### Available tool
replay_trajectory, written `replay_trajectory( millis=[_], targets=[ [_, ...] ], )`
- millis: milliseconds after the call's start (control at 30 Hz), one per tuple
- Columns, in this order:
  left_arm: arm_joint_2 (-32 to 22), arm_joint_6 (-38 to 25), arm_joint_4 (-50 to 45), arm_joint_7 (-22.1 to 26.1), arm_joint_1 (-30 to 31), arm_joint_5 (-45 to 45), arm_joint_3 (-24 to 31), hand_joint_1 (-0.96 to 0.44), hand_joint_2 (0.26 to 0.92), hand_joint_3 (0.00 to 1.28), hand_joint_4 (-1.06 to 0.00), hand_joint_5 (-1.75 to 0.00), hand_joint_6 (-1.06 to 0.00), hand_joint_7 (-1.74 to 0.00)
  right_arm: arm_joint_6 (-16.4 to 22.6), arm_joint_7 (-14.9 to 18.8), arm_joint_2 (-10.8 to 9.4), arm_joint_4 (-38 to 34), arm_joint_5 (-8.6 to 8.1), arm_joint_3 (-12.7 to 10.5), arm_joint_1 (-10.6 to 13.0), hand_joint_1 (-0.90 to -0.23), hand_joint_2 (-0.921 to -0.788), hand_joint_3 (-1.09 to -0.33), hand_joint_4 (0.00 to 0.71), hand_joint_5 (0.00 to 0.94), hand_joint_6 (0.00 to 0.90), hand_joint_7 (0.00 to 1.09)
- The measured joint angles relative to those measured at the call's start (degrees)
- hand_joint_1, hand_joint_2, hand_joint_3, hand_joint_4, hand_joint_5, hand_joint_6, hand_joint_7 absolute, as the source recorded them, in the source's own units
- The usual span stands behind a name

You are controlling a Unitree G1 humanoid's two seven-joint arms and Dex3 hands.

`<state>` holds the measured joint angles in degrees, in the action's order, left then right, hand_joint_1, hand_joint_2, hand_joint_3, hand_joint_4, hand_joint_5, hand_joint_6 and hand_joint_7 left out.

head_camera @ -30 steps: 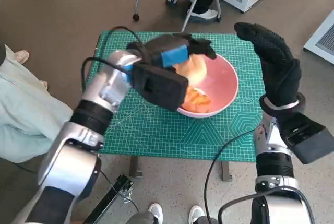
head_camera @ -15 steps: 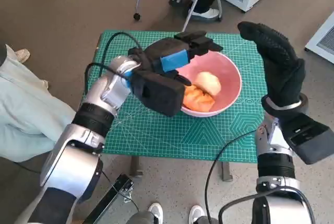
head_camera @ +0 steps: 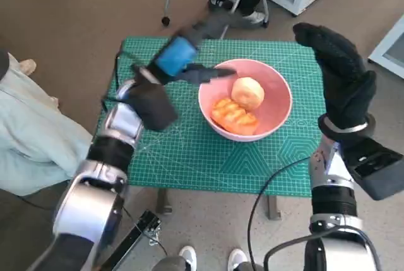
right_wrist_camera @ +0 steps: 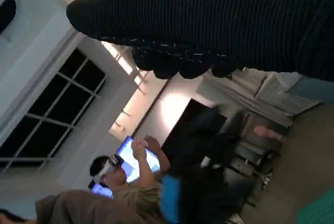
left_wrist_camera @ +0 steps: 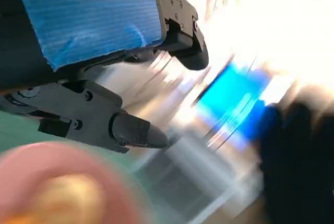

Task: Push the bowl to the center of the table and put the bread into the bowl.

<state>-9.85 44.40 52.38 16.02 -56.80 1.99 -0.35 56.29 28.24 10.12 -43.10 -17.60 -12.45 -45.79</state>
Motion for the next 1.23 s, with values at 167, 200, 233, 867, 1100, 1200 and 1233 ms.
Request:
replay_trajectory(
  millis=[167,200,233,867,1100,1200,1233],
  targets=[
    [3.0,-2.1,-10.5,0.5,6.5,6.3,1.9,-0.28,0.921,0.28,-0.4,-0.03,-0.12,-0.71,-0.4,-5.7,-0.1,1.2,4.08,0.0,-0.2,-0.518,-0.921,-0.7,0.349,0.005,0.024,0.77],
    [3.5,-3.0,-12.8,0.5,7.8,7.2,2.0,-0.28,0.921,0.28,-0.39,-0.03,-0.1,-0.74,-0.5,-6.8,-0.1,1.6,4.92,0.0,-0.3,-0.521,-0.921,-0.703,0.35,0.006,0.026,0.77],
    [3.9,-4.0,-15.1,0.5,9.1,8.0,2.1,-0.28,0.921,0.29,-0.39,-0.03,-0.1,-0.76,-0.7,-7.8,-0.1,1.9,5.86,0.1,-0.3,-0.522,-0.921,-0.704,0.35,0.006,0.026,0.77],
    [5.0,-13.0,-31.7,-0.1,17.0,9.4,3.6,-0.33,0.921,0.3,-0.4,-0.04,-0.09,-0.83,-3.6,-11.0,-0.1,5.6,7.54,2.0,-0.9,-0.539,-0.921,-0.708,0.364,0.011,0.031,0.76],
    [5.7,-13.9,-32.3,-0.5,17.7,9.2,3.6,-0.34,0.921,0.3,-0.41,-0.05,-0.09,-0.82,-3.9,-11.0,0.0,5.7,7.51,2.3,-1.0,-0.535,-0.921,-0.709,0.366,0.011,0.03,0.75],
    [5.7,-14.5,-32.7,-0.5,17.9,9.2,3.6,-0.34,0.921,0.3,-0.41,-0.05,-0.08,-0.82,-4.1,-11.0,0.0,5.8,7.56,2.4,-1.1,-0.533,-0.921,-0.709,0.367,0.01,0.03,0.75],
    [5.7,-14.7,-32.9,-0.5,18.0,9.2,3.6,-0.34,0.921,0.3,-0.41,-0.05,-0.08,-0.82,-4.1,-11.0,0.1,5.9,7.59,2.4,-1.1,-0.533,-0.921,-0.709,0.367,0.01,0.03,0.75]
  ],
)
